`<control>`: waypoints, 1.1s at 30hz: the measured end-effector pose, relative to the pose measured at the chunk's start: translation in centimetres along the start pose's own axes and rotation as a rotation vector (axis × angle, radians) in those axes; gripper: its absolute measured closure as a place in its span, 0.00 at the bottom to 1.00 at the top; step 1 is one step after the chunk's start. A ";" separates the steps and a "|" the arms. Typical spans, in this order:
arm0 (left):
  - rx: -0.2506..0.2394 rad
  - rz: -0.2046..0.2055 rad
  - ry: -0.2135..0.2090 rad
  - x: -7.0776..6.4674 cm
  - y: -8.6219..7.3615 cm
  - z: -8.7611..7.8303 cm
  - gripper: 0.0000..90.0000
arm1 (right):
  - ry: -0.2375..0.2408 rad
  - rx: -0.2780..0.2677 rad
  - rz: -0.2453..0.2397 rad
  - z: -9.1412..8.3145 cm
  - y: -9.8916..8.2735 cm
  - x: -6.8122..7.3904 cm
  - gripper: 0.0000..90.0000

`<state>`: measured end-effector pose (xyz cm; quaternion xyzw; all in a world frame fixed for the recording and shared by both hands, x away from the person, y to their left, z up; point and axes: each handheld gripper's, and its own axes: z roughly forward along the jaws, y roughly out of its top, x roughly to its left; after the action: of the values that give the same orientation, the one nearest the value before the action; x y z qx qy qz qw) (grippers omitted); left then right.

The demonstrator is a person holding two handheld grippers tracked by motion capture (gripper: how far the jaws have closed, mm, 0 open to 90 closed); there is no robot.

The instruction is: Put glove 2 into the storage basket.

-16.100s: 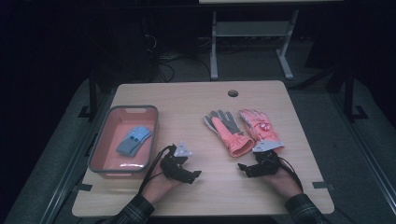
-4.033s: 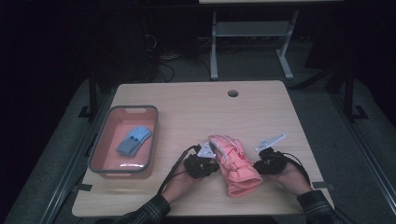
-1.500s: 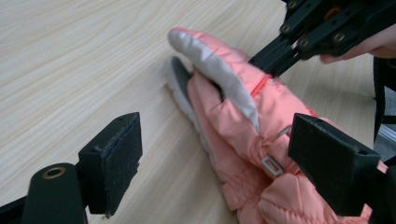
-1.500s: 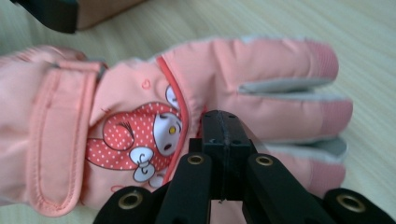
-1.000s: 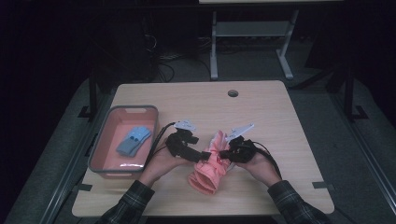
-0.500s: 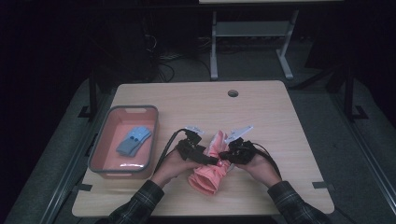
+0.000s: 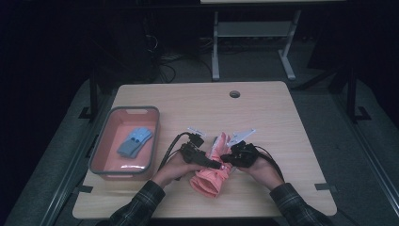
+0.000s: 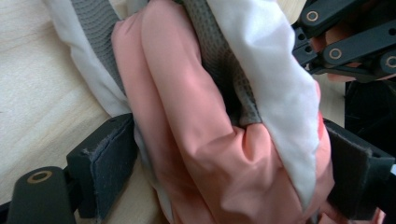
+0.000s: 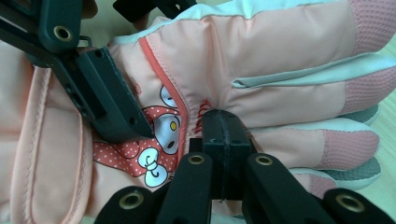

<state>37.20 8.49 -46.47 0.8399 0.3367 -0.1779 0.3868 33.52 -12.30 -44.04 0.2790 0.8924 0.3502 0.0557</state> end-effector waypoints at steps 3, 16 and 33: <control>0.009 0.008 -0.013 -0.1 0.1 0.3 0.14 | 0.005 0.000 -0.005 0.1 0.0 0.0 1.00; 0.040 -0.017 0.002 0.3 0.4 0.0 0.41 | 0.010 -0.002 0.000 0.4 0.0 -0.1 1.00; 0.019 0.008 -0.002 -0.2 0.8 -0.8 0.64 | -0.069 -0.140 0.130 -4.3 -2.9 -2.8 0.41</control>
<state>37.67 8.67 -45.43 0.8445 0.3313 -0.1806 0.3800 33.27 -18.06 -43.01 0.3438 0.8433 0.4047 0.0828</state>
